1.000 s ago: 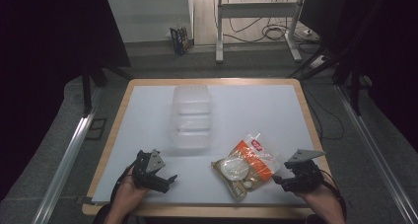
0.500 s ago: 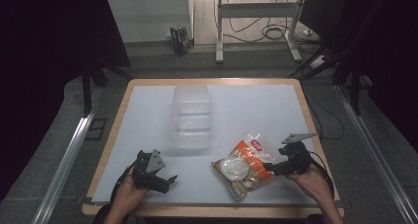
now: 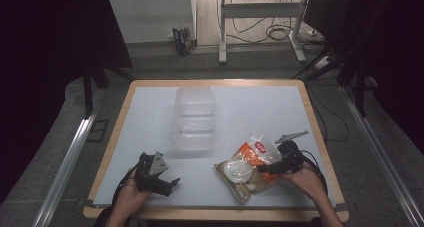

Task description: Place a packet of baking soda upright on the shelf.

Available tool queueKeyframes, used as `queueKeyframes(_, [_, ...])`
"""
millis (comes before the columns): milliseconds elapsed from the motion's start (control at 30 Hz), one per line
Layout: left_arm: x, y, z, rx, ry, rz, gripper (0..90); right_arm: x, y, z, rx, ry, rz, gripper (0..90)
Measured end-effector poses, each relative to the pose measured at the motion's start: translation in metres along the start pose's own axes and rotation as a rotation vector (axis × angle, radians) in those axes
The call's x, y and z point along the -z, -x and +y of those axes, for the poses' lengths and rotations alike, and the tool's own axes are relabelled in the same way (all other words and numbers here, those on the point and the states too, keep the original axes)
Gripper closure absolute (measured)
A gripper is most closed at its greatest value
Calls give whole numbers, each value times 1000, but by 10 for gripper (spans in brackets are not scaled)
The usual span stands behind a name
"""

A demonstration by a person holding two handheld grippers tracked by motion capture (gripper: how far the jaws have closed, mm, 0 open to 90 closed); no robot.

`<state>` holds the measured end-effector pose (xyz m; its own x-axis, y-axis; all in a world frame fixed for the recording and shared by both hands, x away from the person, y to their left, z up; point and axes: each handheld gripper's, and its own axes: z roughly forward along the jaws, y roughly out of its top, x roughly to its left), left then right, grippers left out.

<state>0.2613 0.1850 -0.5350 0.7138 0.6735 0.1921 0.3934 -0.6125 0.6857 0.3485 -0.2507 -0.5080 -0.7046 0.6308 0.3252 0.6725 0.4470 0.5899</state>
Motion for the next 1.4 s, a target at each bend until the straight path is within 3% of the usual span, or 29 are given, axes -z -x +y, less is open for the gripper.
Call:
queueKeyframes(67, [0, 0, 0, -2, -1, 0, 6, -2, 2, 1, -21, 17, 73, 236])
queueKeyframes(200, [0, 0, 0, 0, 0, -1, 6, -4, -1, 5, 13, 13, 90, 328])
queueKeyframes(400, [0, 0, 0, -2, -1, -2, 6, -2, -10, 7, 127, 6, 41, 636])
queueKeyframes(500, [0, 0, 0, -2, -1, -1, 6, 2, -18, 9, 179, 17, -22, 822])
queueKeyframes(567, [0, 0, 0, -4, 1, 1, 6, 4, -21, 10, 186, 23, -54, 873])
queueKeyframes(867, [2, -1, 0, 7, 14, 2, 6, 19, -39, 20, 165, 70, -55, 881])
queueKeyframes(1100, [3, -2, -1, 22, 26, -2, 5, 29, -58, 34, 217, 87, -14, 881])
queueKeyframes(1400, [3, -3, -1, 19, 29, 0, 5, 34, -78, 48, 270, 96, 1, 882])
